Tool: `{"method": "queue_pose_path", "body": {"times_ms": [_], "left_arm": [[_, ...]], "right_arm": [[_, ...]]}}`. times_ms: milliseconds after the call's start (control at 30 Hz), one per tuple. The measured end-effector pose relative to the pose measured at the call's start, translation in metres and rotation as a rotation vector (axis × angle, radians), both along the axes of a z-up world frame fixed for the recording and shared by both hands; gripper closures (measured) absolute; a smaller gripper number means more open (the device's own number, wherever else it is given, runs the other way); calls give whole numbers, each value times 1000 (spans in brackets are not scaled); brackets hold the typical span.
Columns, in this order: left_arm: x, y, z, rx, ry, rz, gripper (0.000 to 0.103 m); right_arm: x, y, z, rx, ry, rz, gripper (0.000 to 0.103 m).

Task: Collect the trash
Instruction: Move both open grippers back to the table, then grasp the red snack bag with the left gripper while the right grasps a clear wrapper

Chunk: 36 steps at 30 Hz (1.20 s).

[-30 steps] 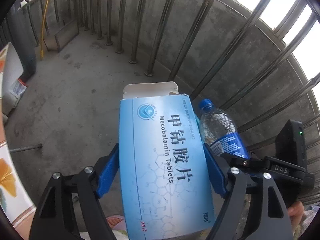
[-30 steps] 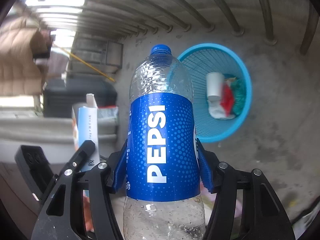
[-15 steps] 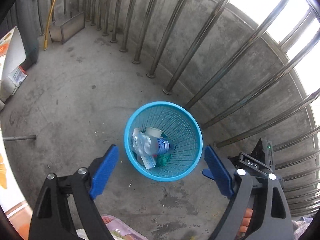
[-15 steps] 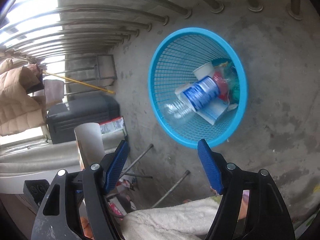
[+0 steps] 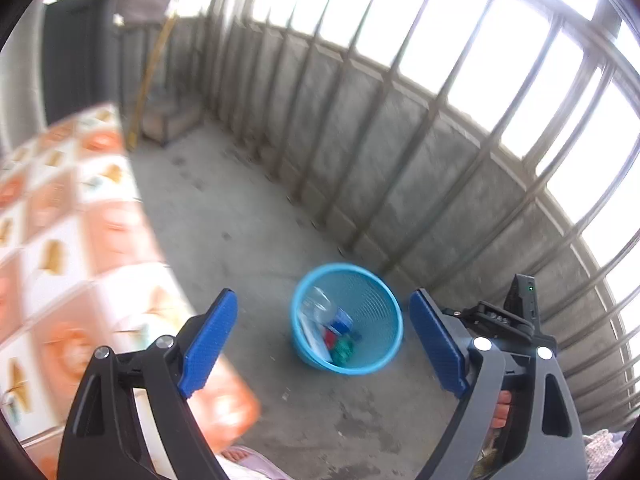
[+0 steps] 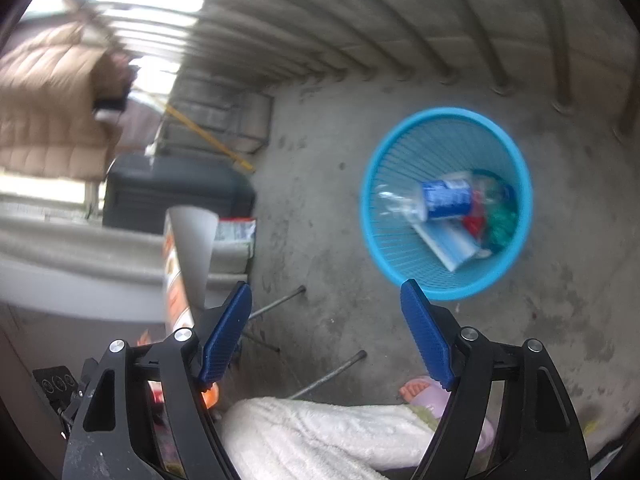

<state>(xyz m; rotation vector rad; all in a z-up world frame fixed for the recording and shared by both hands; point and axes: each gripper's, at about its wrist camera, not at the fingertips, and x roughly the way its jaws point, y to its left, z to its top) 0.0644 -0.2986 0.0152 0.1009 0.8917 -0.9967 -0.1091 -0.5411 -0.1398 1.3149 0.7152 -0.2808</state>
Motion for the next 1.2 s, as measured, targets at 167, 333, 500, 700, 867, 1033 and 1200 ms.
{"method": "queue_pose_path", "body": {"times_ms": [167, 333, 500, 700, 867, 1033, 1200], "left_arm": [[9, 82, 23, -53, -109, 134, 18], [20, 168, 32, -81, -202, 331, 18], [34, 252, 33, -112, -278, 545, 18], [45, 322, 24, -95, -328, 702, 18], [70, 370, 8, -162, -219, 806, 18], [120, 411, -10, -215, -68, 904, 29], [170, 421, -32, -250, 51, 925, 36]], "right_arm": [[29, 24, 45, -113, -66, 134, 28], [60, 55, 76, -188, -120, 267, 28], [97, 90, 95, -227, -154, 396, 28], [152, 143, 109, -214, -179, 550, 28], [191, 193, 113, -211, -181, 662, 28], [231, 235, 110, -177, -188, 743, 28], [270, 265, 109, -101, -228, 769, 29]]}}
